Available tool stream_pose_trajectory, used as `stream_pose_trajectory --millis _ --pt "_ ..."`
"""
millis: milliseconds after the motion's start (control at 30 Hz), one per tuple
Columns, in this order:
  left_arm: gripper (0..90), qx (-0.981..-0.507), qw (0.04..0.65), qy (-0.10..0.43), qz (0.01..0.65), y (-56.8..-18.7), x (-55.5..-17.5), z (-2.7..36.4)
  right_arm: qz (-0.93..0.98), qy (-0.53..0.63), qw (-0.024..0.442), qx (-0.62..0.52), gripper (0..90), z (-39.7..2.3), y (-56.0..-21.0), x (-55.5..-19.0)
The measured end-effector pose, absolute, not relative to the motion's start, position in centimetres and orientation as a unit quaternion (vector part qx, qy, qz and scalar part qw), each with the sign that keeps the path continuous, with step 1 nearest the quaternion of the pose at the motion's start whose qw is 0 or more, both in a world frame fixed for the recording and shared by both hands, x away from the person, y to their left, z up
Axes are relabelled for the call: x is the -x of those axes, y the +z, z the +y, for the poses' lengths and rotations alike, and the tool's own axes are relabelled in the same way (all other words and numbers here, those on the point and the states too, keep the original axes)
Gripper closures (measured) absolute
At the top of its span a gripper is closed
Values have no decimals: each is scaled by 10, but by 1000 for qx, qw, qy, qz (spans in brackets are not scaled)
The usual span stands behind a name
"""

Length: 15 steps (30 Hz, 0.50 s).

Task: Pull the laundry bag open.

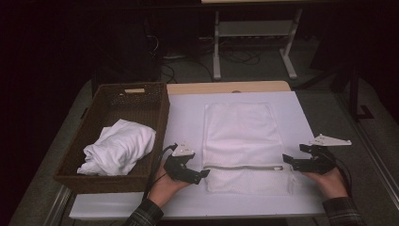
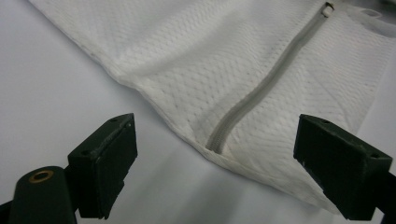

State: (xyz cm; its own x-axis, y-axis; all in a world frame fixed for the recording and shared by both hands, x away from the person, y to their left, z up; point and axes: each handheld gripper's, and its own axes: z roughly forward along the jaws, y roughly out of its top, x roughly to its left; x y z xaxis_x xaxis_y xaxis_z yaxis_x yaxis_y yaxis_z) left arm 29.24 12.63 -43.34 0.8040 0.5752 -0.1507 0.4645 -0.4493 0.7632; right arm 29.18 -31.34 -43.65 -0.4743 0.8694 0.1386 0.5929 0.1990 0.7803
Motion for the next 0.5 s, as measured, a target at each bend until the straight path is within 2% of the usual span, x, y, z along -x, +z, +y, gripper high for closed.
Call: stream_pose_trajectory --millis 500 --pt "129 -844 428 75 314 -436 -273 136 773 417 152 -454 151 -305 -434 -278"
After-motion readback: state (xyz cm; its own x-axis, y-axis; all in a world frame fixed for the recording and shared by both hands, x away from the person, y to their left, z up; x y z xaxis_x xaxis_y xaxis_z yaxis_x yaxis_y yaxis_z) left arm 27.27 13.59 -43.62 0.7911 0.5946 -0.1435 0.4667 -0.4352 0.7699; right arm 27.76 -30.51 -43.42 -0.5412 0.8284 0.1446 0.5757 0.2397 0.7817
